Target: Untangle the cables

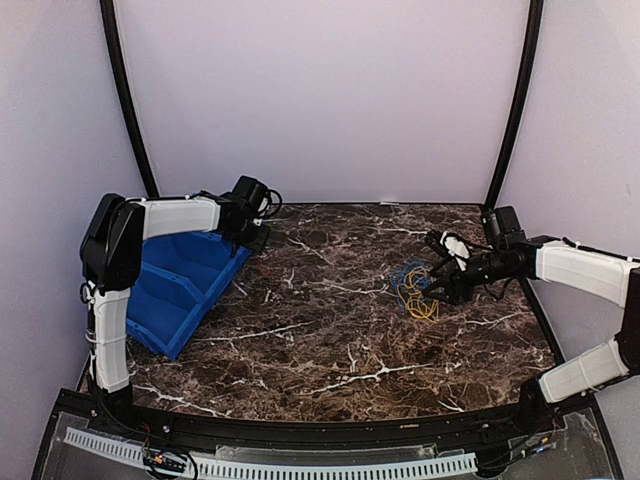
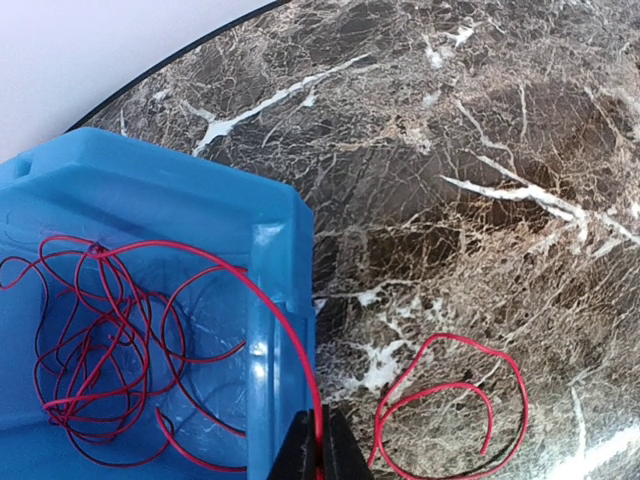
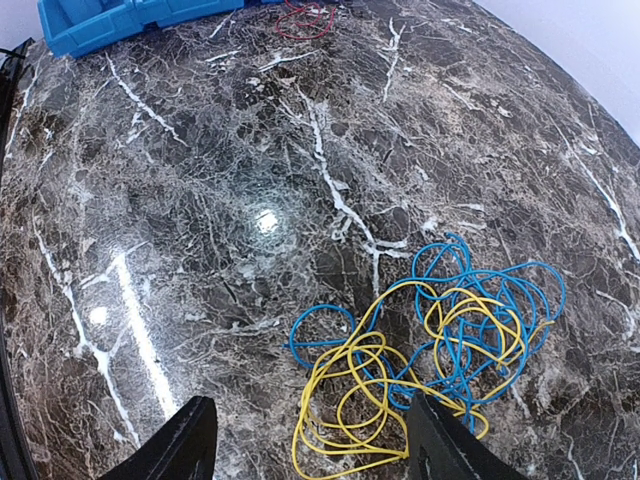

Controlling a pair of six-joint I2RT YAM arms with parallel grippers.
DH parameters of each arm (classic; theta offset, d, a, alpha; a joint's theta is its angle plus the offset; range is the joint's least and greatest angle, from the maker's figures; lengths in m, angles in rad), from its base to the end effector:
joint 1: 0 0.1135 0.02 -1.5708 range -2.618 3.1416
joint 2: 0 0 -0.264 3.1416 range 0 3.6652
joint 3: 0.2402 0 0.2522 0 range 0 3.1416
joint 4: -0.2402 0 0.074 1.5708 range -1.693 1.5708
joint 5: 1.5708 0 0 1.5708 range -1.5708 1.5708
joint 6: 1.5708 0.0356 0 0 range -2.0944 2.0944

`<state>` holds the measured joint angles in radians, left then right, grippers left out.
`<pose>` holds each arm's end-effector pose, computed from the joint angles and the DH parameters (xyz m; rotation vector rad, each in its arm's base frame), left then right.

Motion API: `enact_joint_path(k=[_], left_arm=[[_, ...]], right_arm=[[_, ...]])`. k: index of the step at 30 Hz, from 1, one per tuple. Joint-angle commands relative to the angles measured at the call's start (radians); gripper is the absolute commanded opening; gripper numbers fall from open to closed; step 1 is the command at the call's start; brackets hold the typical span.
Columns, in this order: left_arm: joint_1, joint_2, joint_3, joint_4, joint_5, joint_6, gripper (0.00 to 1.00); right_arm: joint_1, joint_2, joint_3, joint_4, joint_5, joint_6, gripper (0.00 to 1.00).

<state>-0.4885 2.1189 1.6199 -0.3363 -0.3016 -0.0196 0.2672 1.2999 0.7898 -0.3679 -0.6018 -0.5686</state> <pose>0.4234 -0.2130 0.1942 0.4133 2.3242 0.1184 0.2439 0.0877 0.2211 -1.1756 2.0089 0.5843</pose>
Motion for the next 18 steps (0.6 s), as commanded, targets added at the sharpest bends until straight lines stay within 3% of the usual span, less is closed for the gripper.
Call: enact_joint_path(k=[1, 8, 18], left_arm=[[-0.001, -0.07, 0.029, -0.031, -0.017, 0.001, 0.01], [0.016, -0.166, 0.04, -0.046, -0.073, 0.058, 0.0], [0.195, -0.316, 0.024, -0.02, 0.014, 0.032, 0.0]], right_arm=[[-0.005, 0.008, 0.015, 0.002, -0.003, -0.011, 0.66], [-0.005, 0.011, 0.017, 0.0, 0.004, -0.011, 0.67], [-0.005, 0.022, 0.02, 0.0, 0.009, -0.011, 0.67]])
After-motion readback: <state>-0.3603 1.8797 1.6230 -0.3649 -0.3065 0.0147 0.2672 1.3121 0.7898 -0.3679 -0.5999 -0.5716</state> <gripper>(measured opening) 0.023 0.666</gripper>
